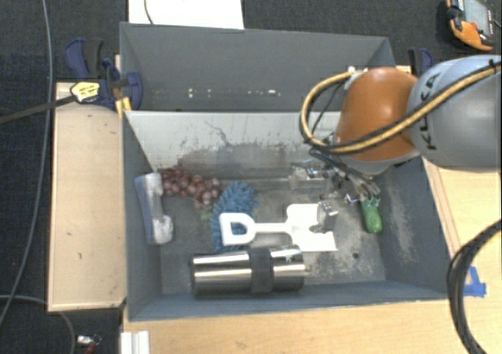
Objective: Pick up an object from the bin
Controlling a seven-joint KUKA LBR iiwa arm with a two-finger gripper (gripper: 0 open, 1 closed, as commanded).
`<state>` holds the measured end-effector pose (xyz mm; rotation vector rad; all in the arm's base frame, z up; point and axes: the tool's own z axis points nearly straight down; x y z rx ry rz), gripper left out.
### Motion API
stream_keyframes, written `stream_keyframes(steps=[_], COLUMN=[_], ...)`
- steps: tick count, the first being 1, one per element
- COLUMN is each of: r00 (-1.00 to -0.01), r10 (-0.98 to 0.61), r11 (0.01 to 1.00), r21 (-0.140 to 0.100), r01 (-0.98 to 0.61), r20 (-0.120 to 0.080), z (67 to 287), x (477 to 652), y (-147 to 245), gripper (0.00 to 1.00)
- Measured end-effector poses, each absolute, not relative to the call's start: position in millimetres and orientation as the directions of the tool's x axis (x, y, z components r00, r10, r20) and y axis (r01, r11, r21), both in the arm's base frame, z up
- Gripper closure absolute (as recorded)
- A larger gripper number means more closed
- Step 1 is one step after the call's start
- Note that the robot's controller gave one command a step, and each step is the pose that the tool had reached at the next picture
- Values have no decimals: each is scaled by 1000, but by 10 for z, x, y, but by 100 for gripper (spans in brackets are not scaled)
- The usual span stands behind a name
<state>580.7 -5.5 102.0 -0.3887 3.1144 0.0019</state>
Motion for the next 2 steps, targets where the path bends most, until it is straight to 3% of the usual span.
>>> stream_keyframes(steps=[2], r00=[-999], r10=[33], r11=[999], r21=[1], r01=[33], r20=[-3], z=[961], x=[5755], y=[-75], gripper=[0])
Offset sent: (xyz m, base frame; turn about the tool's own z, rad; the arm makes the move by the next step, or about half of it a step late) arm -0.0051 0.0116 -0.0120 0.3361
